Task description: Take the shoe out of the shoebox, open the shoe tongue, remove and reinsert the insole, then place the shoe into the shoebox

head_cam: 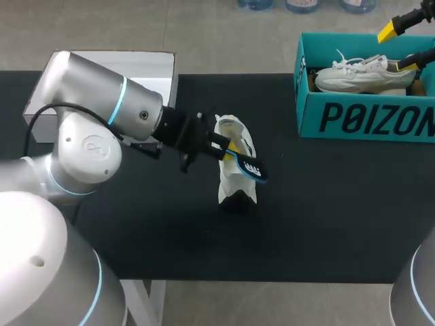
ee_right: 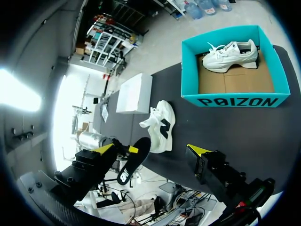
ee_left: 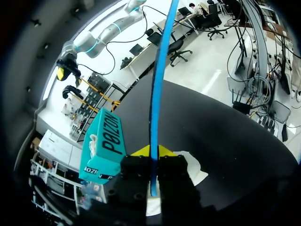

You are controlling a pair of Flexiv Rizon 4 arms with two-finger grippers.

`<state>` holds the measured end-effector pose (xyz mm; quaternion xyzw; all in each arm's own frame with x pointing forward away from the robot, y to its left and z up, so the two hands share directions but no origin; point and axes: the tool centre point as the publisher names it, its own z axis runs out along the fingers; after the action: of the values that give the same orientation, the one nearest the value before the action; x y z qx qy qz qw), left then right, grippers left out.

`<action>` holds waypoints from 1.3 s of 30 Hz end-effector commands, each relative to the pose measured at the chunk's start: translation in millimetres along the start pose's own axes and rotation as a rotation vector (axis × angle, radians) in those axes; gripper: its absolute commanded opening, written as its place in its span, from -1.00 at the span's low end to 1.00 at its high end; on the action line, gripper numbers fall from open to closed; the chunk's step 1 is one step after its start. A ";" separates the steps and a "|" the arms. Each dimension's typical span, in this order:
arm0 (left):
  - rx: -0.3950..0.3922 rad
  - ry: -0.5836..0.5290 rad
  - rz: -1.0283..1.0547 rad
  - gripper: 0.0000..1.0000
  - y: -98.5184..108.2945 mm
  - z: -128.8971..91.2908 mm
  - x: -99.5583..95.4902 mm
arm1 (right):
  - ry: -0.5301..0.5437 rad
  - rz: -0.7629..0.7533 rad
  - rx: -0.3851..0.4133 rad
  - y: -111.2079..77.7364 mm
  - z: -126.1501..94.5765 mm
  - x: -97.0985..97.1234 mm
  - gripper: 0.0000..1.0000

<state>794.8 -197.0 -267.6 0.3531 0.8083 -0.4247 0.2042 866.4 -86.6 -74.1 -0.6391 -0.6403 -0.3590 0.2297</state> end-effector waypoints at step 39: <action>-0.045 0.079 -0.029 -1.00 95.1 26.4 1.1 | -0.001 0.001 0.000 -0.1 0.3 0.0 1.00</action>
<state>857.7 -176.5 -335.1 0.3503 0.8240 -0.4066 0.1819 866.0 -86.3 -73.9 -0.6392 -0.6401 -0.3591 0.2298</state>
